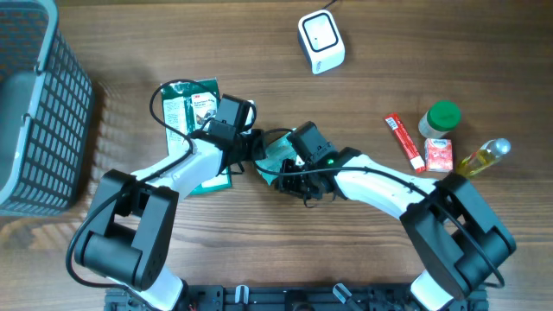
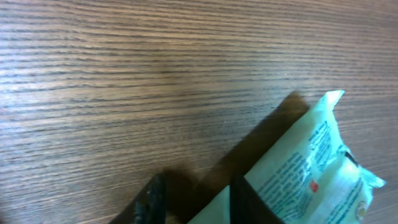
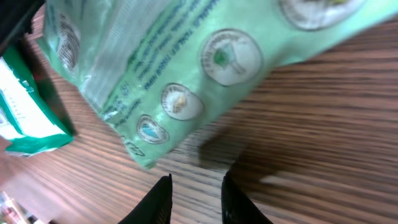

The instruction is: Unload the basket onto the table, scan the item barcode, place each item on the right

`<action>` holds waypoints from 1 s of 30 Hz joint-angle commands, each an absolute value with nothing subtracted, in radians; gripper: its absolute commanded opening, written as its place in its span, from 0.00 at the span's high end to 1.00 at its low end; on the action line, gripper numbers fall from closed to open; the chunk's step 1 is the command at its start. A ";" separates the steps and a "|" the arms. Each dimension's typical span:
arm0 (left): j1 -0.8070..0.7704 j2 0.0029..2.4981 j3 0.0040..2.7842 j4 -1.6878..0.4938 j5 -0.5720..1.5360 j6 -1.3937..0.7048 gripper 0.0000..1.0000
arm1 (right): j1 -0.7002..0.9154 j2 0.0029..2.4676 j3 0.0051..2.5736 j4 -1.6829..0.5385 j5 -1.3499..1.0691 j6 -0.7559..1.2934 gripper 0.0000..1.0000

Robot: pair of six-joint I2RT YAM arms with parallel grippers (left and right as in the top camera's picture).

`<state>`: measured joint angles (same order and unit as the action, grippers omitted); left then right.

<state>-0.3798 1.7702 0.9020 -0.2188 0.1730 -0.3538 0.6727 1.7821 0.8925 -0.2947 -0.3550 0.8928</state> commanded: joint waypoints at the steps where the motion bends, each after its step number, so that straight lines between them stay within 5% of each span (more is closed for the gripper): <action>1: -0.384 1.782 0.897 -0.205 0.133 -0.347 0.69 | 0.657 1.683 0.873 -0.309 -0.259 0.852 0.67; 4: -0.384 1.782 0.897 -0.194 0.132 -0.347 0.64 | 0.641 1.610 0.873 -0.307 -0.173 0.791 0.71; 6: -0.384 1.782 0.897 -0.193 0.132 -0.347 0.60 | 0.640 1.599 0.873 -0.297 -0.059 0.785 0.91; 7: -0.384 1.782 0.897 -0.193 0.132 -0.347 0.49 | 0.640 1.600 0.873 -0.292 0.010 0.785 0.96; 9: -0.384 1.782 0.897 -0.189 0.133 -0.348 0.07 | 0.640 1.601 0.873 -0.282 0.122 0.786 0.96; 10: -0.384 1.782 0.897 -0.185 0.132 -0.348 0.00 | 0.640 1.601 0.873 -0.273 0.157 0.785 0.95; 14: -0.384 1.782 0.897 -0.167 0.133 -0.348 0.00 | 0.640 1.638 0.873 -0.178 0.211 0.785 0.96; 16: -0.384 1.782 0.897 -0.167 0.133 -0.348 0.11 | 0.640 1.665 0.873 -0.158 0.211 0.786 0.96; 19: -0.384 1.782 0.897 -0.167 0.133 -0.348 0.82 | 0.640 1.721 0.873 -0.138 0.210 0.786 0.96; 30: -0.384 1.782 0.897 -0.159 0.133 -0.347 0.96 | 0.640 1.800 0.873 -0.278 0.130 0.822 0.96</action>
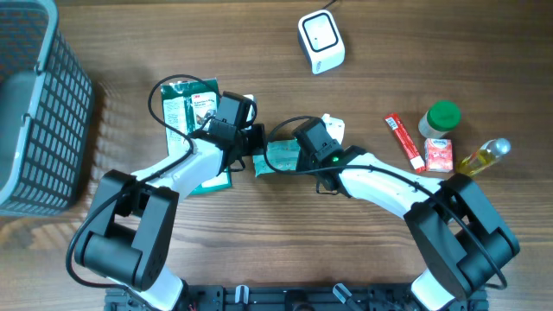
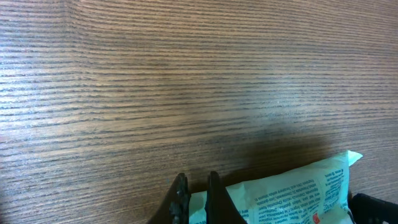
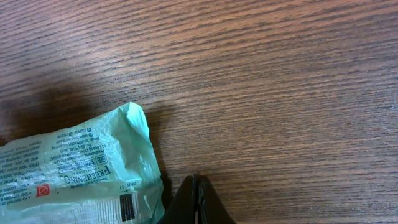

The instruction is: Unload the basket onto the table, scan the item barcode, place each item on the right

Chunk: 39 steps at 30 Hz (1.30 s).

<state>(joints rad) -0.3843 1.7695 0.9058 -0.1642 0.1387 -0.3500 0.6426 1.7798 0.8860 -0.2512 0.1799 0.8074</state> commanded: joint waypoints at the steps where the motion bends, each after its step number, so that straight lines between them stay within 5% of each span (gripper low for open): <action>1: -0.382 1.779 0.898 -0.156 0.119 -0.347 0.96 | 0.640 1.800 0.873 -0.278 0.130 0.821 0.96; 11: -0.340 1.555 0.898 -0.302 0.072 -0.400 0.96 | 0.640 1.800 0.873 -0.275 0.130 0.818 0.87; 15: -0.346 1.577 0.897 -0.413 0.198 -0.402 0.96 | 0.640 1.800 0.873 -0.275 0.130 0.818 0.76; 24: -0.351 1.674 0.898 -0.451 0.203 -0.479 0.96 | 0.640 1.800 0.873 -0.270 0.130 0.818 0.71; 28: -0.352 1.674 0.898 -0.422 0.210 -0.480 0.96 | 0.640 1.800 0.873 -0.272 0.127 0.818 0.57; 30: -0.352 1.687 0.898 -0.422 0.210 -0.480 0.96 | 0.640 1.800 0.873 -0.270 0.105 0.818 0.38; 32: -0.351 1.701 0.898 -0.418 0.209 -0.479 0.96 | 0.640 1.800 0.873 -0.271 0.103 0.818 0.33; 39: -0.351 1.761 0.898 -0.404 0.208 -0.478 0.96 | 0.606 1.747 0.910 -0.297 0.002 0.651 0.34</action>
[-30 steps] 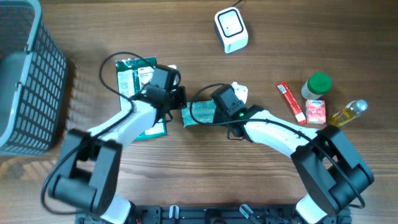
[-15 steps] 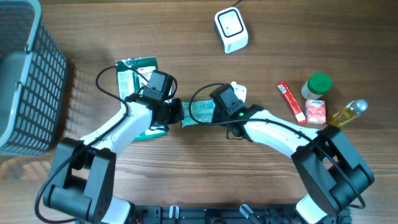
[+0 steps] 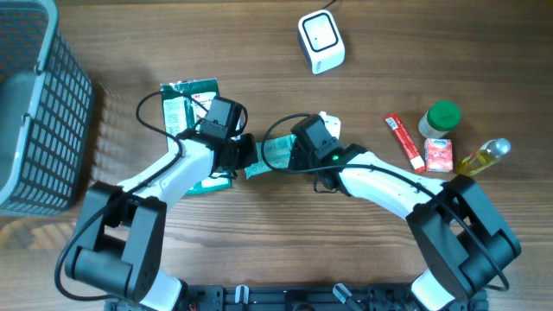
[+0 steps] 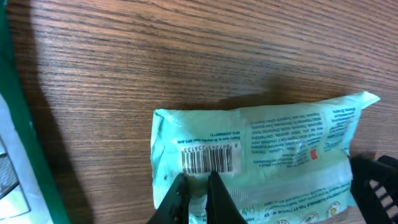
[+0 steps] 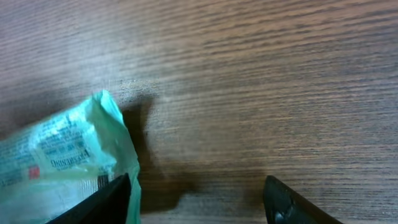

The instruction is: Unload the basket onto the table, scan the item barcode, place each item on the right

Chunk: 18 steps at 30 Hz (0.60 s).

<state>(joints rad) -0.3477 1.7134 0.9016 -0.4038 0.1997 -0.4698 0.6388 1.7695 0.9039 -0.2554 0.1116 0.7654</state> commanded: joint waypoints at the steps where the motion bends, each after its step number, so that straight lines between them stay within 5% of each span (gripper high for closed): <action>1: -0.351 1.764 0.898 -0.403 0.208 -0.476 0.96 | 0.587 1.729 0.925 -0.314 -0.033 0.624 0.35; 7: -0.351 1.764 0.898 -0.400 0.181 -0.476 0.96 | 0.337 1.688 0.973 -0.356 -0.548 0.507 0.45; 18: -0.351 1.764 0.898 -0.398 0.181 -0.476 0.96 | 0.294 1.875 0.955 -0.255 -0.786 0.471 0.43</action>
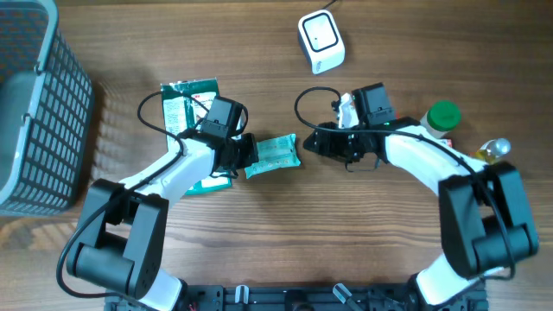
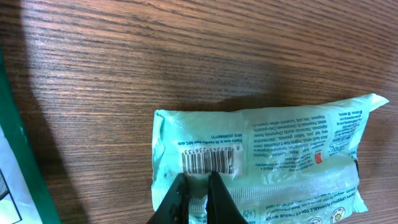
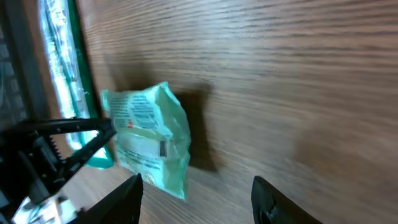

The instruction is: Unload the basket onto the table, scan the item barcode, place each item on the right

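Note:
A light green tissue packet [image 1: 275,153] lies on the wooden table, its barcode [image 2: 208,162] facing up. My left gripper [image 1: 248,154] is shut on the packet's left end, the fingers [image 2: 181,198] pinching the edge just below the barcode. My right gripper [image 1: 313,143] is open and apart from the packet, a little to its right. In the right wrist view the packet [image 3: 151,138] lies ahead of the spread right gripper [image 3: 197,183]. The white scanner [image 1: 320,41] stands at the far middle of the table.
A grey mesh basket [image 1: 34,104] fills the far left. A dark green packet [image 1: 186,108] lies under my left arm. A green-capped jar [image 1: 443,116] and an oil bottle [image 1: 491,149] stand at the right, behind my right arm.
My right gripper was open right at the packet's right end and is now well to the right, clear of it. The left gripper still holds the packet, barcode up.
At first both grippers were at the light green packet, which was tilted up between them. Then it lay stretched between the two, both shut. Later its barcode faced up in the left grip, the right gripper open. Now the right gripper is off to the right.

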`<action>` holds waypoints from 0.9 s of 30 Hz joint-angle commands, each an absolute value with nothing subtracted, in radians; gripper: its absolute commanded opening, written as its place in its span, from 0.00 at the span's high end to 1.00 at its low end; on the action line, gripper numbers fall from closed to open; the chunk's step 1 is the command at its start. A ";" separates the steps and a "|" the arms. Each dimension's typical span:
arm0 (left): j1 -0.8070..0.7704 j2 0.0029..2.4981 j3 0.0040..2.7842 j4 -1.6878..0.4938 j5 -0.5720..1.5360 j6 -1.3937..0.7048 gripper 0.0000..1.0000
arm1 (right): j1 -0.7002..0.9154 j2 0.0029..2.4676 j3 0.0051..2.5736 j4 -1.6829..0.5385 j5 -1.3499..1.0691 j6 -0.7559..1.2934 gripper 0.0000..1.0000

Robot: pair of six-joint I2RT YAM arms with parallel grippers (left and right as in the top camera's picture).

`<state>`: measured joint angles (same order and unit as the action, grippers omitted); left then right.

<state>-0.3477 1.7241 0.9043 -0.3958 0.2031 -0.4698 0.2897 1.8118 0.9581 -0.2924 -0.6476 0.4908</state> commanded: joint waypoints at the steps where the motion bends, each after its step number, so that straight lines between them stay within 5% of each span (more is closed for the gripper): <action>1: -0.351 1.764 0.898 -0.397 0.181 -0.476 0.96 | 0.294 1.895 0.955 -0.233 -0.815 0.471 0.43; 24: -0.351 1.764 0.898 -0.397 0.181 -0.475 0.96 | 0.417 1.994 0.955 0.060 -0.867 0.626 0.47; 27: -0.351 1.764 0.898 -0.397 0.182 -0.454 0.96 | 0.432 1.994 0.955 0.064 -0.861 0.630 0.57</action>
